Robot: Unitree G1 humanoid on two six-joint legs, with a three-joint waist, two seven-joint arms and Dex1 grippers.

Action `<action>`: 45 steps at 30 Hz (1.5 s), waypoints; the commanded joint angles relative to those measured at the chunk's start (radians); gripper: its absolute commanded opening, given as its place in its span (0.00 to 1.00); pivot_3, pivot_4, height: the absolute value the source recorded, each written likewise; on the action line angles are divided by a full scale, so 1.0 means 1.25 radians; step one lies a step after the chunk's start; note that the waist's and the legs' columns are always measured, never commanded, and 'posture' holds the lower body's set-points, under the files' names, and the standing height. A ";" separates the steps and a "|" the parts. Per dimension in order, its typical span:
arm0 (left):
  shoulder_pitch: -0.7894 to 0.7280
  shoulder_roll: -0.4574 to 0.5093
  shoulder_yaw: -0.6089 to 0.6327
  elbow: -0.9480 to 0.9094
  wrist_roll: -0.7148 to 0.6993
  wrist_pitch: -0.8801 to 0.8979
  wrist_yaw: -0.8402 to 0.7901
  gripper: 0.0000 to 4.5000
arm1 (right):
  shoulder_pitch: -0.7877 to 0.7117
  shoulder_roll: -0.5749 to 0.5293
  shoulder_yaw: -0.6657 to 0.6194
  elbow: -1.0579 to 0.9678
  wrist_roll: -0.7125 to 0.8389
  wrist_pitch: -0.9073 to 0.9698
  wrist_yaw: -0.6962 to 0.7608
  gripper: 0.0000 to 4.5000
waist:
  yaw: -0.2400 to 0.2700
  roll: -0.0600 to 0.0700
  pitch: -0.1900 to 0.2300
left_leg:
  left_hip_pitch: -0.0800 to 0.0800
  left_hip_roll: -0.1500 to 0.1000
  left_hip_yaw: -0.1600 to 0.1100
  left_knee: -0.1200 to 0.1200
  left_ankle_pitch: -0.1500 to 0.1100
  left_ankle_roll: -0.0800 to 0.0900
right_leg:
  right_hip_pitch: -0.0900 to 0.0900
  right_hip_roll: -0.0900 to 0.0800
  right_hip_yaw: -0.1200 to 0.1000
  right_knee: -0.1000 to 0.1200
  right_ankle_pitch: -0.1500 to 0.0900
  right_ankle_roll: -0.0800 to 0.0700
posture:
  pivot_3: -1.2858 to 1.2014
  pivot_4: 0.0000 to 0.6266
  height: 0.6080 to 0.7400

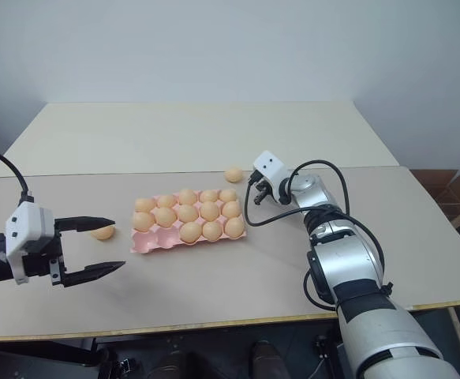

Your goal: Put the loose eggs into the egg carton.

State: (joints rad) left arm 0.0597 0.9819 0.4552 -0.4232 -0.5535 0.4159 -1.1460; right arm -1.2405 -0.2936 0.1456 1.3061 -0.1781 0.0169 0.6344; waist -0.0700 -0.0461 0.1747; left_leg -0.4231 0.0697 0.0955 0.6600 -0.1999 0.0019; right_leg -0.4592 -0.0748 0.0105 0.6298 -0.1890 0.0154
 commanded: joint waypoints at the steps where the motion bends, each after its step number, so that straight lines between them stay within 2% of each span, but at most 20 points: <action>1: 0.001 0.009 0.029 -0.019 -0.008 -0.007 0.003 1.00 | -0.010 -0.010 -0.002 -0.025 -0.008 -0.032 0.008 0.01 | 0.000 0.000 0.000 | 0.000 0.000 0.000 0.000 0.000 0.000 | 0.000 0.000 0.000 0.000 0.000 0.000 | 0.52 0.24 1.00; 14: 0.005 0.007 0.030 -0.020 -0.008 -0.009 0.003 1.00 | -0.008 -0.011 -0.005 -0.034 -0.023 -0.070 -0.002 0.01 | 0.000 0.000 0.000 | 0.000 0.000 0.000 0.000 0.000 0.000 | 0.000 0.000 0.000 0.000 0.000 0.000 | 0.52 0.24 1.00; 17: 0.007 0.008 0.033 -0.020 -0.008 -0.008 0.003 1.00 | -0.014 -0.013 -0.014 -0.038 -0.016 -0.076 0.004 0.15 | 0.000 0.000 0.000 | 0.000 0.000 0.000 0.000 0.000 0.000 | 0.000 0.000 0.000 0.000 0.000 0.000 | 0.52 0.24 1.00; 28: 0.003 0.011 0.030 -0.012 -0.006 -0.010 0.003 1.00 | -0.034 0.015 -0.023 -0.062 -0.001 -0.078 0.008 1.00 | -0.001 0.000 0.000 | 0.000 0.000 0.000 0.000 0.000 0.000 | 0.000 0.000 0.000 0.000 0.000 0.000 | 0.52 0.24 1.00; 45: 0.009 0.008 0.028 -0.007 0.007 -0.017 0.015 1.00 | -0.075 0.093 -0.101 -0.050 0.070 -0.009 -0.046 1.00 | 0.000 0.000 0.000 | 0.000 0.000 0.000 0.000 0.000 0.000 | 0.000 0.000 0.000 0.000 0.000 0.000 | 0.52 0.24 1.00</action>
State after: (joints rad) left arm 0.0783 0.9820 0.4655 -0.4189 -0.5455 0.4142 -1.1305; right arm -1.3074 -0.1779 0.0355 1.2629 -0.1107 0.0014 0.5947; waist -0.0701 -0.0457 0.1749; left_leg -0.4231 0.0702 0.0953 0.6596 -0.1999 0.0018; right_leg -0.4592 -0.0747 0.0101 0.6299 -0.1890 0.0152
